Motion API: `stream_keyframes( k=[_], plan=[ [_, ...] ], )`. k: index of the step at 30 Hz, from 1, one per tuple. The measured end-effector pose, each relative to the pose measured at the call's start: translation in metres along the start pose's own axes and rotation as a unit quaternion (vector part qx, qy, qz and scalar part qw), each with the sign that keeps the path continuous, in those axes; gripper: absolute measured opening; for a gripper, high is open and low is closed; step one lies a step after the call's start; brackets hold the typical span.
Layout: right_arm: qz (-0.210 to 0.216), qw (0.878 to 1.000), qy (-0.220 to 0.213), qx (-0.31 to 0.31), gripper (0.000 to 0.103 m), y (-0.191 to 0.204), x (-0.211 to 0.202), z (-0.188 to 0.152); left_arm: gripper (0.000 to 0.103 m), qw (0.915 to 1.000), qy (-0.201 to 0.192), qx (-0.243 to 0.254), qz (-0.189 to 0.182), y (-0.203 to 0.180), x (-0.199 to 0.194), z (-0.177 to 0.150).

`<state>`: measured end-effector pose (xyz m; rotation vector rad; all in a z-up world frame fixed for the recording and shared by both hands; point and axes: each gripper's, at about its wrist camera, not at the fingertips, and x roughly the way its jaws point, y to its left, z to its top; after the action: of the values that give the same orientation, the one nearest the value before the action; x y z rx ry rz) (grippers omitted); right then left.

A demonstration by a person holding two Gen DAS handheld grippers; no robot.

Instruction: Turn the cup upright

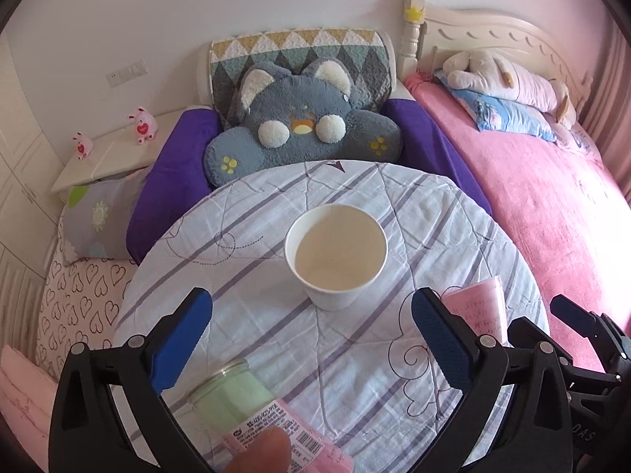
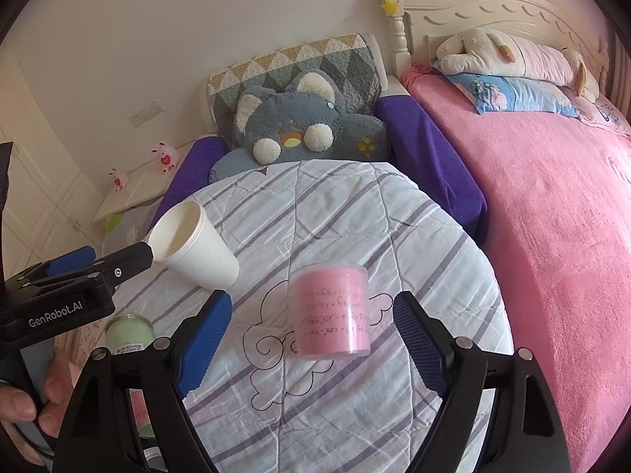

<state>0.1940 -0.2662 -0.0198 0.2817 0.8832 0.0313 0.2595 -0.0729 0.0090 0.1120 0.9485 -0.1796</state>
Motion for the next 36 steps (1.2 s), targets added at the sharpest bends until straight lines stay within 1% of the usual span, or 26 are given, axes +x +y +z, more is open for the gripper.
stream_keyframes(
  k=[10,18,31,36],
  plan=[
    [-0.014,1.0,-0.008,-0.01,0.085,0.014,-0.022,-0.016,0.103,1.0,-0.001,-0.002,-0.005,0.005,-0.014,-0.022],
    [-0.025,0.999,-0.016,-0.013,0.085,0.021,-0.04,-0.027,0.103,0.9997,-0.019,-0.004,-0.013,0.007,-0.035,-0.033],
    [-0.03,0.999,-0.028,-0.019,0.085,0.028,-0.061,-0.042,0.103,0.9988,-0.048,0.009,0.001,0.006,-0.072,-0.058],
    [-0.03,0.999,-0.03,-0.02,0.085,0.031,-0.072,-0.055,0.103,0.998,-0.062,0.01,0.002,0.006,-0.089,-0.068]
  ],
)
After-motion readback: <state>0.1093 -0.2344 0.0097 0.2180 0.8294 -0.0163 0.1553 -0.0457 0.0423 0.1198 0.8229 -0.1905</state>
